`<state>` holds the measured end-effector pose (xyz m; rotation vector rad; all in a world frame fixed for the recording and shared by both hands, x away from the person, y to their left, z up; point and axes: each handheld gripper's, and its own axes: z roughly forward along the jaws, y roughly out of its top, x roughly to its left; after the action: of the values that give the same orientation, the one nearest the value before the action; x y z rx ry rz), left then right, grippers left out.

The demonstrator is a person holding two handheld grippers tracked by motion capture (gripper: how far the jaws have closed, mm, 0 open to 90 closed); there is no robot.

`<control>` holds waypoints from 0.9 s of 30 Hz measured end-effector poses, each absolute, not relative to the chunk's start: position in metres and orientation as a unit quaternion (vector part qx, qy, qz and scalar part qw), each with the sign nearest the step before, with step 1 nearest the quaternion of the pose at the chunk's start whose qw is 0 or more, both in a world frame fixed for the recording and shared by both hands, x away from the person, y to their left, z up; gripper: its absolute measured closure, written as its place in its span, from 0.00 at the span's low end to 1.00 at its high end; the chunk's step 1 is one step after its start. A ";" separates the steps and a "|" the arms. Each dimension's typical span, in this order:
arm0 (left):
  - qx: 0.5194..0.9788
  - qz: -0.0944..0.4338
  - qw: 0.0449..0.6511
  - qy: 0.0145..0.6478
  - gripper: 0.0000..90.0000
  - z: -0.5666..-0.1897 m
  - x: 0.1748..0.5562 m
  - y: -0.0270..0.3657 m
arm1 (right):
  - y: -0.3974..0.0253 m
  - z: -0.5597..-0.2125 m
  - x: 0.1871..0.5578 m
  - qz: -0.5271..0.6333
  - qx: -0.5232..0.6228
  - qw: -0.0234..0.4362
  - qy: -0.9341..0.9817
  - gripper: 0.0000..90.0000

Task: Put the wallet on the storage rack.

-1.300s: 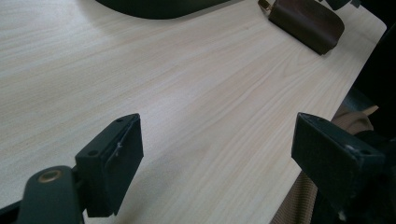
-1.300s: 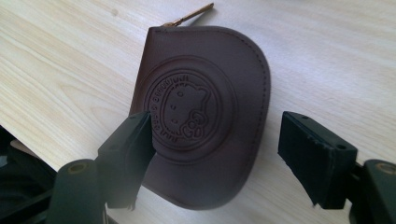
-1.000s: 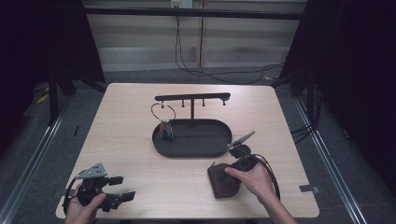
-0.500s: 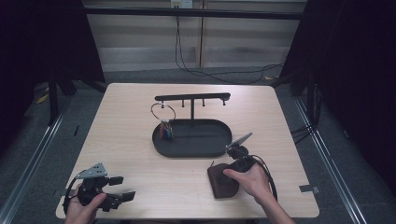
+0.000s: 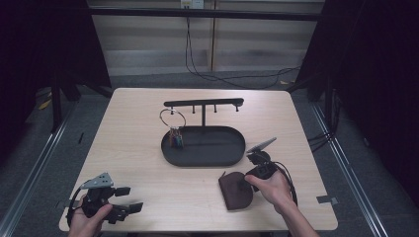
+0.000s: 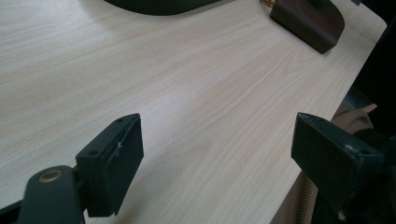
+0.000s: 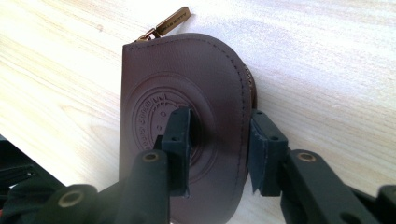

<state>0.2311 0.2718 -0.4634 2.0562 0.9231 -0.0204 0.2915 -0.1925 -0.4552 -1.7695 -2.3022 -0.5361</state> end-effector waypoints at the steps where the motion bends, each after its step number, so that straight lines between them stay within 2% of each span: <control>1: 0.824 -0.010 0.429 0.370 0.19 -0.464 0.231 0.272 | -0.192 -0.455 0.291 -0.180 -0.595 0.092 -0.778 0.73; 8: 0.825 -0.008 0.428 0.369 0.19 -0.464 0.231 0.271 | -0.188 -0.446 0.291 -0.180 -0.587 0.081 -0.785 0.77; 10: 0.825 -0.009 0.428 0.368 0.19 -0.464 0.231 0.271 | -0.189 -0.442 0.291 -0.192 -0.586 0.082 -0.783 0.84; 14: 0.825 -0.010 0.428 0.369 0.19 -0.464 0.231 0.271 | -0.193 -0.435 0.290 -0.199 -0.587 0.070 -0.782 0.87; 16: 0.825 -0.010 0.428 0.369 0.19 -0.464 0.231 0.271 | -0.196 -0.431 0.289 -0.224 -0.588 0.081 -0.773 0.92; 27: 0.825 -0.010 0.428 0.368 0.19 -0.464 0.231 0.272 | -0.193 -0.415 0.291 -0.213 -0.577 0.063 -0.786 0.94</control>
<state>0.2313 0.2716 -0.4637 2.0615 0.9201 -0.0246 0.2906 -0.1928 -0.4150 -1.7445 -2.3729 -0.6438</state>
